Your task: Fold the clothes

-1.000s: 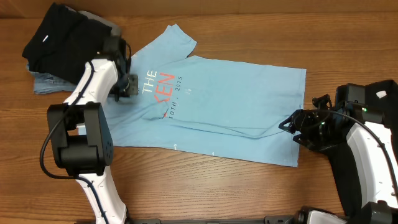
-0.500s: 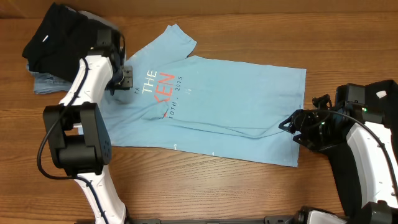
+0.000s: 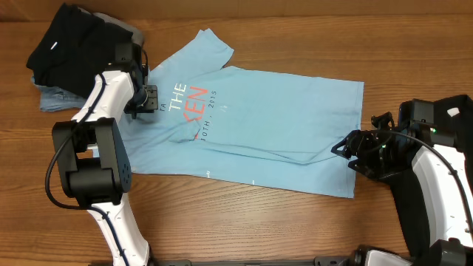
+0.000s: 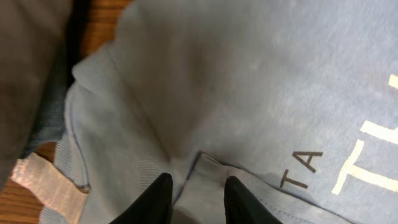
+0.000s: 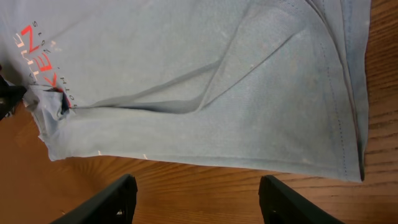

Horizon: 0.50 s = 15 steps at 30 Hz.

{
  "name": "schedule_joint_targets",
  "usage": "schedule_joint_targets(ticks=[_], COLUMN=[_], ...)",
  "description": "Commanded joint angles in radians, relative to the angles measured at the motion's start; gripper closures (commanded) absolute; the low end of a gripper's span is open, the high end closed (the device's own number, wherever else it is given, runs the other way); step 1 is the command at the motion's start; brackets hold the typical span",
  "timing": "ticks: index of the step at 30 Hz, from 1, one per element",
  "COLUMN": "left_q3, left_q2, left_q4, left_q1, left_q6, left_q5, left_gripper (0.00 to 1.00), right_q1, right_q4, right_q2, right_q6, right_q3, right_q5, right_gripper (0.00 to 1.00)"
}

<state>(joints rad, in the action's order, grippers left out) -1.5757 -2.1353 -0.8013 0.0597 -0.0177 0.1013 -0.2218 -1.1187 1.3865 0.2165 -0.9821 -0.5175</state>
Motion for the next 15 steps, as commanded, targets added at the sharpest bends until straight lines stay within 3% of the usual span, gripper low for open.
schedule_joint_targets(ticks=[1,6,12,15], left_q3=[0.011,0.019,0.049,0.049], left_q2=[-0.003,-0.003,-0.003,-0.003], left_q4=[0.007,0.017,0.048,0.050], left_q1=[-0.001,-0.001,-0.001,-0.001], left_q6=[0.019,0.019,0.019,0.019], left_q5=[-0.024,-0.027,-0.028,-0.032], left_gripper=[0.69,0.73,0.70,0.80], right_q1=[0.004,0.004,0.004,0.004], right_q4=[0.001,-0.003,-0.010,-0.010], right_q2=[-0.012,-0.012,-0.012,-0.012], right_q6=[-0.003,-0.003,-0.003,-0.003], right_q3=[-0.025,-0.025,-0.025,-0.025], right_q5=[-0.008,-0.008,-0.008,-0.008], right_gripper=[0.34,0.34,0.34,0.34])
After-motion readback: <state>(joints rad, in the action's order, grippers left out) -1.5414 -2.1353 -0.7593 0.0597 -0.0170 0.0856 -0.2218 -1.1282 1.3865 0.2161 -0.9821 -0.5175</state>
